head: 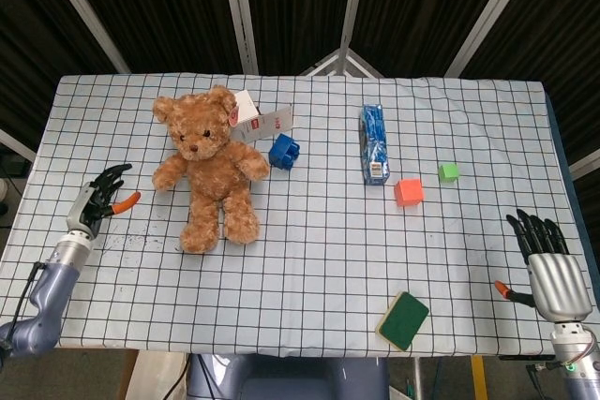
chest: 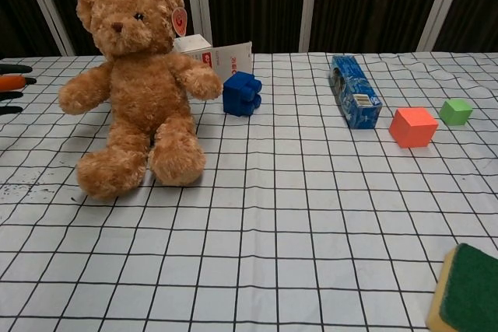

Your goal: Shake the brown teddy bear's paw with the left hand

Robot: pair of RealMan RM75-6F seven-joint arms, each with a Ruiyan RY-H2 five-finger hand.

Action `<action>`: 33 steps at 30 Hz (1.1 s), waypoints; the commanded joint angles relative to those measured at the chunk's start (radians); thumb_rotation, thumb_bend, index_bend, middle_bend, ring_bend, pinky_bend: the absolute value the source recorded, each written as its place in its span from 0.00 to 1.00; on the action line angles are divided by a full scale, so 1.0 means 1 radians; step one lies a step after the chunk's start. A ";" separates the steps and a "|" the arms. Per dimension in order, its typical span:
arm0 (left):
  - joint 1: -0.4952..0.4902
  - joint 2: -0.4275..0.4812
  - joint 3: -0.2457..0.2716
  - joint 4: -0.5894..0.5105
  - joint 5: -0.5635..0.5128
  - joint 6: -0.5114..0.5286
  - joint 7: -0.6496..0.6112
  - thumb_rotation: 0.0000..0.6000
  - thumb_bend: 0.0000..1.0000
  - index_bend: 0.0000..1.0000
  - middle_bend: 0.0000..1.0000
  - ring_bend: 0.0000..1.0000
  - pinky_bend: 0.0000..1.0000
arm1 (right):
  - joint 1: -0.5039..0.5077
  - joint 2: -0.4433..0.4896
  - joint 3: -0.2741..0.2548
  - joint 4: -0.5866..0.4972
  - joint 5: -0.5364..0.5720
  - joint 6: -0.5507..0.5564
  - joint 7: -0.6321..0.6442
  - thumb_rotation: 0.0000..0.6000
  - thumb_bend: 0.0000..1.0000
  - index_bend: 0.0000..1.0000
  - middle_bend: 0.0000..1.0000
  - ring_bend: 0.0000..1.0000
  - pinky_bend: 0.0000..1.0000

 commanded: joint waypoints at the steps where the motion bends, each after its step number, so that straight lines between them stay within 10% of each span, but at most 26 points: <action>1: -0.029 -0.036 -0.021 0.045 -0.010 -0.037 -0.029 1.00 0.36 0.26 0.16 0.00 0.00 | 0.002 -0.002 0.001 0.001 0.004 -0.004 -0.004 1.00 0.10 0.00 0.00 0.00 0.00; 33: -0.111 -0.199 -0.059 0.182 -0.134 -0.068 0.152 1.00 0.42 0.35 0.29 0.00 0.00 | 0.021 -0.011 0.004 0.001 0.033 -0.045 -0.027 1.00 0.10 0.00 0.00 0.00 0.00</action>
